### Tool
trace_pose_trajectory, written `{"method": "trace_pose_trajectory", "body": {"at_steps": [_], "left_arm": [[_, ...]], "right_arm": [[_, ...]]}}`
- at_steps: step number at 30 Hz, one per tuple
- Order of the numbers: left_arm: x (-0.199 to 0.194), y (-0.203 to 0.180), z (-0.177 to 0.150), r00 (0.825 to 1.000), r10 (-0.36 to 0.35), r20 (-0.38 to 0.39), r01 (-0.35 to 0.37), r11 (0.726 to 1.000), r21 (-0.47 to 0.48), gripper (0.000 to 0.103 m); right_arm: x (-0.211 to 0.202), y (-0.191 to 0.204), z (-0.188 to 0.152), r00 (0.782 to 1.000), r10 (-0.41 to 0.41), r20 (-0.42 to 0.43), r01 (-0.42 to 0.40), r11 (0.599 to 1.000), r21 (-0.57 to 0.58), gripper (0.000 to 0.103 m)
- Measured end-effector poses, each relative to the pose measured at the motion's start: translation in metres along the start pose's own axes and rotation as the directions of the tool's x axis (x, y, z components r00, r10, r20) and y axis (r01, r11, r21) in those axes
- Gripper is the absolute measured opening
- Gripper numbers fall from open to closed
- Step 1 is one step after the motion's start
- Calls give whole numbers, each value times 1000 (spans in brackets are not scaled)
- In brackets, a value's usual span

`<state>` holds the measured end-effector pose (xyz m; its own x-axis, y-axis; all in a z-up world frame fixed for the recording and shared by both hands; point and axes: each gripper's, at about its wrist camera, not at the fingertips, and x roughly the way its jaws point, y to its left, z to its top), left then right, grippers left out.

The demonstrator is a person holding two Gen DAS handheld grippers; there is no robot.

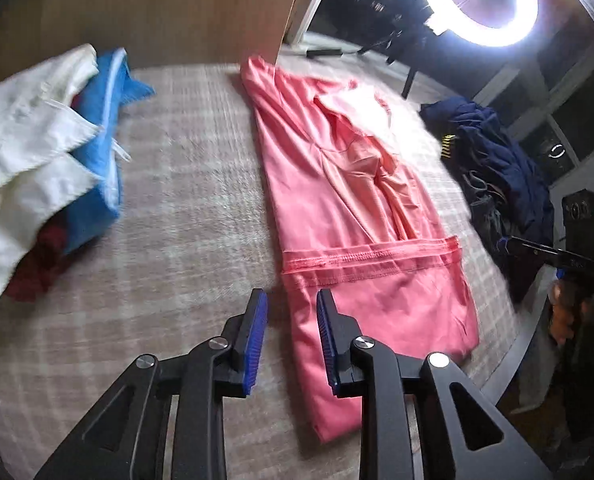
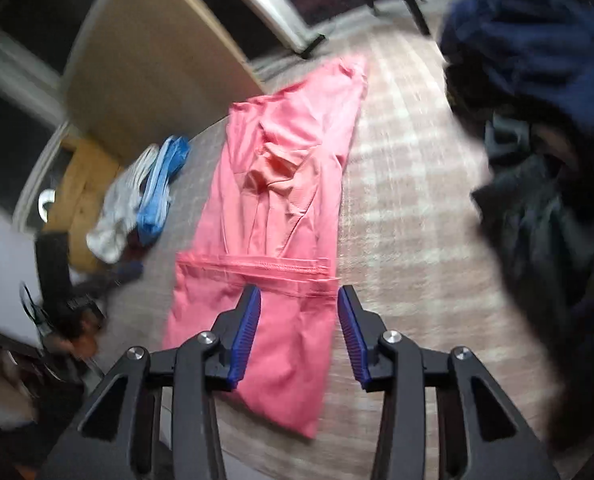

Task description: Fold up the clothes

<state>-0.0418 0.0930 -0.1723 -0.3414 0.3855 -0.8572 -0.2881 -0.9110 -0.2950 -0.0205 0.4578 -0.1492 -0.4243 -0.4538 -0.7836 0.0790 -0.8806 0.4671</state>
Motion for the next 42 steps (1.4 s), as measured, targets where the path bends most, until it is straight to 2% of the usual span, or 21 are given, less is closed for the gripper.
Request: {"method": "trace_pose_trajectory", "body": {"at_steps": [1, 3, 7, 10, 12, 13, 14, 16, 19, 22, 25, 27, 30, 35, 37, 40, 42], "left_arm": [[5, -5, -2, 1000, 25, -11, -25, 1000, 11, 30], [15, -16, -5, 999, 31, -31, -30, 999, 43, 30], [29, -24, 1, 999, -17, -46, 20, 998, 66, 30], [50, -25, 10, 996, -53, -78, 59, 995, 77, 30], [67, -18, 13, 993, 5, -122, 5, 996, 86, 30], [69, -16, 14, 993, 26, -119, -15, 995, 95, 25], [69, -13, 15, 993, 46, -112, -34, 994, 105, 26], [61, -6, 17, 990, 56, -131, -44, 995, 88, 26], [22, 2, 24, 996, -12, -90, 17, 998, 59, 26], [-21, 4, 38, 999, -41, -36, 44, 994, 97, 28], [-57, 8, 67, 999, -28, 22, 24, 990, 140, 33], [-64, 9, 94, 998, 16, 62, -27, 982, 186, 35], [-46, 6, 135, 995, 49, 90, -69, 968, 239, 38], [19, 3, 194, 989, 126, 70, -142, 942, 305, 41], [56, 4, 215, 987, 155, 39, -159, 934, 320, 41], [110, 11, 236, 978, 208, -19, -188, 915, 356, 41], [130, 17, 244, 974, 226, -32, -197, 903, 381, 41]], "right_arm": [[4, -1, 1, 999, -32, -11, 32, 999, -25, 40], [16, 1, -3, 997, -79, -26, 76, 993, -86, 40], [41, 16, -4, 999, -31, -31, 25, 982, -189, 40], [59, 29, -4, 998, -38, -55, 23, 967, -254, 40], [75, 25, -5, 992, -86, -92, 61, 968, -245, 39], [71, 22, -4, 992, -90, -92, 67, 972, -226, 34], [59, 20, -3, 993, -82, -82, 65, 978, -199, 34], [36, 16, -1, 996, -68, -60, 59, 988, -145, 34], [2, 10, 2, 998, -50, -26, 48, 997, -63, 34], [-39, 12, 7, 999, -29, 20, 29, 1000, -10, 34], [-78, 28, 27, 995, -48, 91, 49, 999, -14, 36], [-66, 26, 50, 991, -80, 103, 83, 996, -31, 36], [-38, 19, 88, 985, -133, 113, 140, 988, -62, 37], [10, 8, 150, 967, -220, 132, 235, 966, -111, 39], [29, 3, 174, 957, -254, 141, 272, 954, -130, 39], [75, -15, 202, 959, -264, 101, 276, 952, -133, 39], [95, -22, 216, 959, -266, 99, 278, 951, -138, 39]]}}
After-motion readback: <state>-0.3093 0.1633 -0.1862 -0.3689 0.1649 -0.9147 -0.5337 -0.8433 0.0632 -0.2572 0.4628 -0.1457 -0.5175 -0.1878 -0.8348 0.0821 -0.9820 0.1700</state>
